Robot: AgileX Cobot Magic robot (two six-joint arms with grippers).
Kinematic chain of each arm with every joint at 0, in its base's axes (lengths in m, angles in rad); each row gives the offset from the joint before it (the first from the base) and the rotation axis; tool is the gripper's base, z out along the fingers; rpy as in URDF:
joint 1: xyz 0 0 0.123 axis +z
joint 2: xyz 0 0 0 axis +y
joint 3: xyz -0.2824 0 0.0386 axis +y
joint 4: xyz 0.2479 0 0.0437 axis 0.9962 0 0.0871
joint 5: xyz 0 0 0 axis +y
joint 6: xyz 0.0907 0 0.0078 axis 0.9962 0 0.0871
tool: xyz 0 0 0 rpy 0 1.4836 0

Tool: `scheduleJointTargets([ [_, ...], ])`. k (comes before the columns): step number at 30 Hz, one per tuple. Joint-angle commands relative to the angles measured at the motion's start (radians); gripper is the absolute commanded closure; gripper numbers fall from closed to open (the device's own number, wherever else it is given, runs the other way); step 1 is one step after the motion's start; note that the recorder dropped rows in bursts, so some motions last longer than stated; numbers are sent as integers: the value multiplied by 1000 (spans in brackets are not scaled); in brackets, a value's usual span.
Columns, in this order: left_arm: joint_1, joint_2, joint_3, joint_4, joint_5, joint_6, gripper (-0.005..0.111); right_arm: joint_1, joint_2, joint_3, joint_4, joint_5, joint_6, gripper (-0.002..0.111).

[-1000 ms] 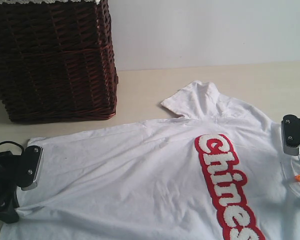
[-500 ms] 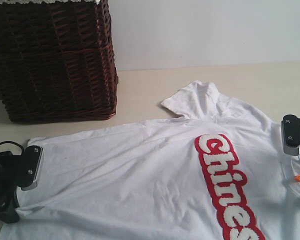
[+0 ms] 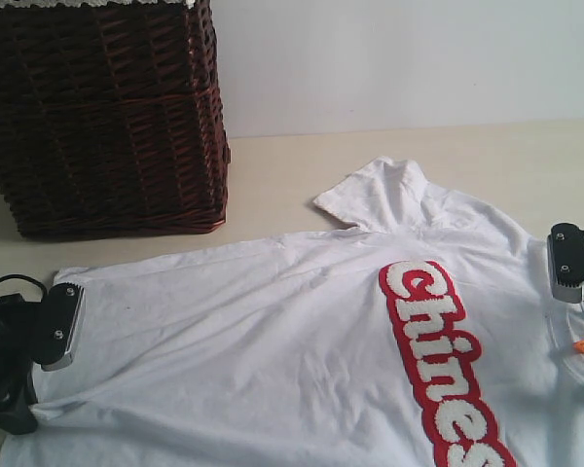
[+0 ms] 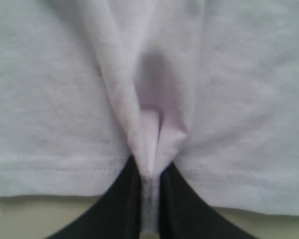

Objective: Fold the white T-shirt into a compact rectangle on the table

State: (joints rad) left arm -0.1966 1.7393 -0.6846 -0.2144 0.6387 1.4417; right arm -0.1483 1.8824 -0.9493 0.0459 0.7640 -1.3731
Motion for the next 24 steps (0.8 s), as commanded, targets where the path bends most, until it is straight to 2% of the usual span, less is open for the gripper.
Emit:
scheduleJointTargets([
  [1,-3,34,21,-33,-4,-6,100,-3,16,6,11,-6,2,3],
  [4,-3,34,21,-37,1,-6,100,-3,16,6,16,-26,77,3],
  [11,-3,34,21,-37,2,-6,100,-3,16,6,-16,-35,86,5],
  [15,-3,34,21,-37,2,-6,100,-3,16,6,-68,-41,94,18],
  [19,-3,34,21,-37,2,-6,100,-3,16,6,-89,-56,70,52],
  [23,-3,34,21,-37,2,-6,100,-3,16,6,-89,-51,35,101],
  [24,-3,34,21,-37,2,-7,100,-3,16,6,-89,-49,14,108],
])
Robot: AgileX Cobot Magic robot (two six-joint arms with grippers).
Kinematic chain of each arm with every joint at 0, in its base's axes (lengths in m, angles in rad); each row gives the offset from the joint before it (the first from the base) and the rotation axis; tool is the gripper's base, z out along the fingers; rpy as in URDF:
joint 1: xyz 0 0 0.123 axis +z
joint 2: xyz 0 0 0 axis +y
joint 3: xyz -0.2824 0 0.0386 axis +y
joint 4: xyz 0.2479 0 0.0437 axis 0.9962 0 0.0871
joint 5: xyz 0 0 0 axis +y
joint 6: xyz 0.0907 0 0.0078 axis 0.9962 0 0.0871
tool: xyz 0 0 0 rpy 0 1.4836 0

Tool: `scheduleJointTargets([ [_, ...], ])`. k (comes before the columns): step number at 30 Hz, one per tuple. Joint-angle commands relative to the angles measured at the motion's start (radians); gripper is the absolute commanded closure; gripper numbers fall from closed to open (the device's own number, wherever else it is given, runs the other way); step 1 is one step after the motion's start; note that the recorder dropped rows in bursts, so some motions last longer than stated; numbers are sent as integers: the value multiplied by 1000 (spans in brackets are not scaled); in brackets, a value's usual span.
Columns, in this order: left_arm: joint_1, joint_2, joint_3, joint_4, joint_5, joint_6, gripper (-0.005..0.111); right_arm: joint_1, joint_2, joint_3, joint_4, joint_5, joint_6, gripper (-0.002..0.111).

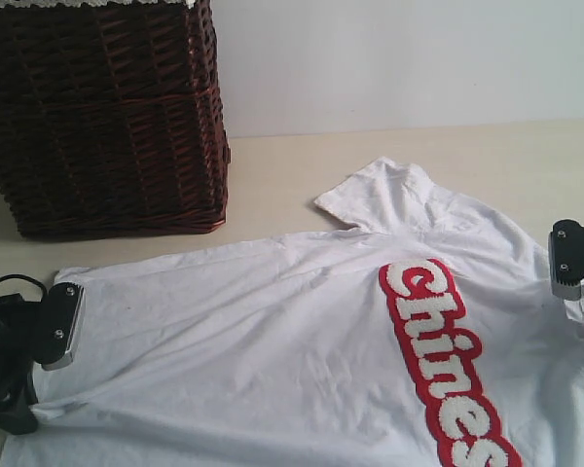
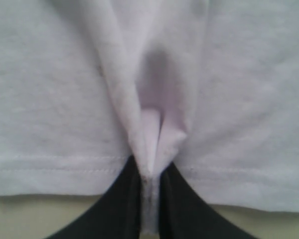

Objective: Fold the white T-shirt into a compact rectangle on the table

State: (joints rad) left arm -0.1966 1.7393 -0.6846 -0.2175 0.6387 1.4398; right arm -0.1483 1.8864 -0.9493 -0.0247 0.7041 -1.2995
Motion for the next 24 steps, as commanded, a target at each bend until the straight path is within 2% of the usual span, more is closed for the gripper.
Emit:
scheduleJointTargets([
  [1,-3,34,21,-34,2,-5,100,-3,12,6,-18,15,-69,108],
  [19,-3,34,21,-34,2,-5,100,-3,12,6,-9,60,-48,108],
  [24,-3,34,21,-34,2,-5,100,-3,12,6,-17,-57,29,108],
])
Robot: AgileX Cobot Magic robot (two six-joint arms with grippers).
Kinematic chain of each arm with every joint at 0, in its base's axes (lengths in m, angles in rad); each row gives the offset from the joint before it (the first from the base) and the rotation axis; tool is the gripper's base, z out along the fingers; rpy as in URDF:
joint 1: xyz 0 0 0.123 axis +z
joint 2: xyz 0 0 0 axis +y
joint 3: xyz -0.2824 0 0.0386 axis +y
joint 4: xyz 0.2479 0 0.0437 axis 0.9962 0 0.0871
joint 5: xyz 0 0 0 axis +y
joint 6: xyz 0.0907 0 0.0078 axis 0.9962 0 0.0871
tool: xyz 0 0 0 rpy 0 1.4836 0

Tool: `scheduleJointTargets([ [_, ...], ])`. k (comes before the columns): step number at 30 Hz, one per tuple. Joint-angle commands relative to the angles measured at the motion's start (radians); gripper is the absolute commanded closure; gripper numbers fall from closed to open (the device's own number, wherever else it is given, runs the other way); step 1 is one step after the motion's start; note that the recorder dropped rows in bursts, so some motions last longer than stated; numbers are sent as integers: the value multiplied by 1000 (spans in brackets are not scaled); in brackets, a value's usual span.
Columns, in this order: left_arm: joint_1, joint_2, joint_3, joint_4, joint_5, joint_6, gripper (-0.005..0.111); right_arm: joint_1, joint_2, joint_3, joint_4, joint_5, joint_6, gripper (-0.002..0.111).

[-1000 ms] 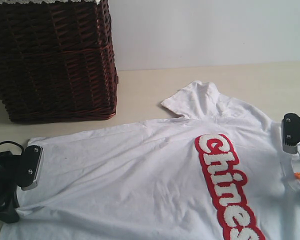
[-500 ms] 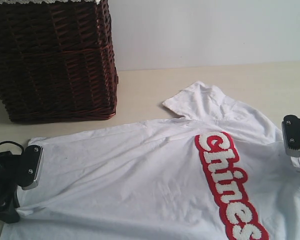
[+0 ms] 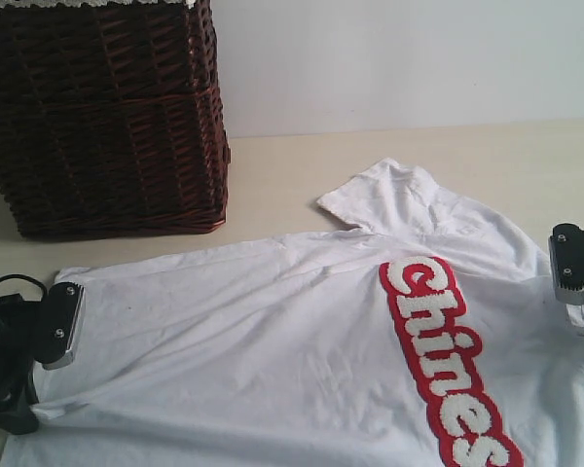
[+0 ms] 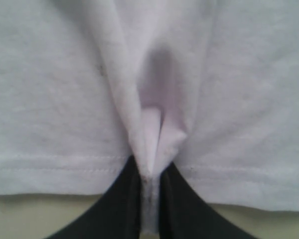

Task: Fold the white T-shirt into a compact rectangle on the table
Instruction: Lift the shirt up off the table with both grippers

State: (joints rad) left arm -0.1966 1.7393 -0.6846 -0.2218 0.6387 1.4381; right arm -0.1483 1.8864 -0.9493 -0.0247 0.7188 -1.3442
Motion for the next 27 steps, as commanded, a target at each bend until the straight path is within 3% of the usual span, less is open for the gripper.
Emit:
scheduleJointTargets([
  [1,-3,34,21,-29,2,-4,100,-3,12,6,-17,-67,83,108],
  [6,-3,34,21,-35,2,-4,100,-3,12,6,-20,-26,82,108],
  [12,-3,31,9,-141,1,-6,100,-3,-7,6,-68,-7,82,108],
  [16,-3,-32,-66,-121,118,-17,107,-3,-90,-7,-68,17,69,108],
  [22,-3,-217,-171,52,147,-221,107,-3,-306,-74,-68,112,46,108],
  [27,-1,-399,-233,222,250,-354,107,-3,-467,-140,-18,199,-15,108],
])
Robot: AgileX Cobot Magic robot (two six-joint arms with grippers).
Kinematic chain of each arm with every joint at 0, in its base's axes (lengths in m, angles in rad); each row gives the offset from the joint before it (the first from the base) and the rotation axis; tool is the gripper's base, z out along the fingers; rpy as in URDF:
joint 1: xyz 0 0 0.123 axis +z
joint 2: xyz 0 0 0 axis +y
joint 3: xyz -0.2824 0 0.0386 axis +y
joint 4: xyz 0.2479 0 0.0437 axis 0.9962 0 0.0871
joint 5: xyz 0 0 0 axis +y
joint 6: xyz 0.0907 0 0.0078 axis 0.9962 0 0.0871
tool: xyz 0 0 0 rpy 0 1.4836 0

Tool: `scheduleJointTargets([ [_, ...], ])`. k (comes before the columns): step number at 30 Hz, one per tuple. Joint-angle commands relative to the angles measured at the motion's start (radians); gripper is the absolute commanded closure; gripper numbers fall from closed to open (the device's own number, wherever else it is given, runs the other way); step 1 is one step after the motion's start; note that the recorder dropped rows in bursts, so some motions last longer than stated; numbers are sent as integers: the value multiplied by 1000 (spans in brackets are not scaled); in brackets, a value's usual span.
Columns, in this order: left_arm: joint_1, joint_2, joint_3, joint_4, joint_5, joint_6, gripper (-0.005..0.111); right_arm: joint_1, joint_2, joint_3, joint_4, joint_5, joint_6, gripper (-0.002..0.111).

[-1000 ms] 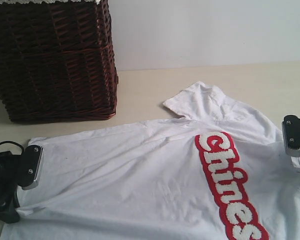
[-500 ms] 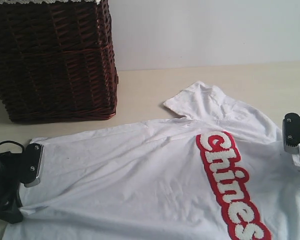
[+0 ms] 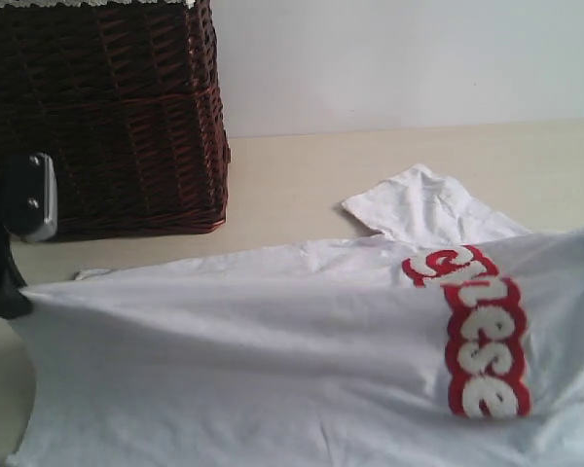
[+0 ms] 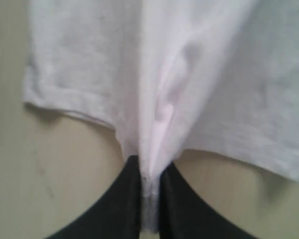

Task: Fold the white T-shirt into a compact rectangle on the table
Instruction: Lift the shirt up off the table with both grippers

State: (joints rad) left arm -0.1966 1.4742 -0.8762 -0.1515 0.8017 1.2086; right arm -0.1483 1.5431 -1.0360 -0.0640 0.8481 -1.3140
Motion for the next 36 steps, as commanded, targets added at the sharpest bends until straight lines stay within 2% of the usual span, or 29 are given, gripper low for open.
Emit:
scheduleJointTargets([
  [1,-1,-163,-47,183,100,-153,107,-3,-152,-71,24,92,-45,108],
  [5,-1,-308,-54,274,125,-255,107,-5,-239,-131,51,185,-45,108],
  [11,-1,-520,-64,268,157,-326,107,-5,-358,-167,140,289,-63,108],
  [18,-1,-716,-156,241,259,-349,107,-5,-484,-167,144,346,-71,108],
  [26,-1,-786,-290,233,419,-349,107,-5,-579,-263,144,373,-94,108],
  [31,-1,-807,-324,201,419,-354,107,-5,-612,-326,139,373,-43,108],
  [33,-1,-814,-321,140,419,-348,107,-5,-612,-293,137,373,-31,108],
  [36,-1,-771,-268,36,419,-321,107,-5,-591,-132,144,373,-68,108],
])
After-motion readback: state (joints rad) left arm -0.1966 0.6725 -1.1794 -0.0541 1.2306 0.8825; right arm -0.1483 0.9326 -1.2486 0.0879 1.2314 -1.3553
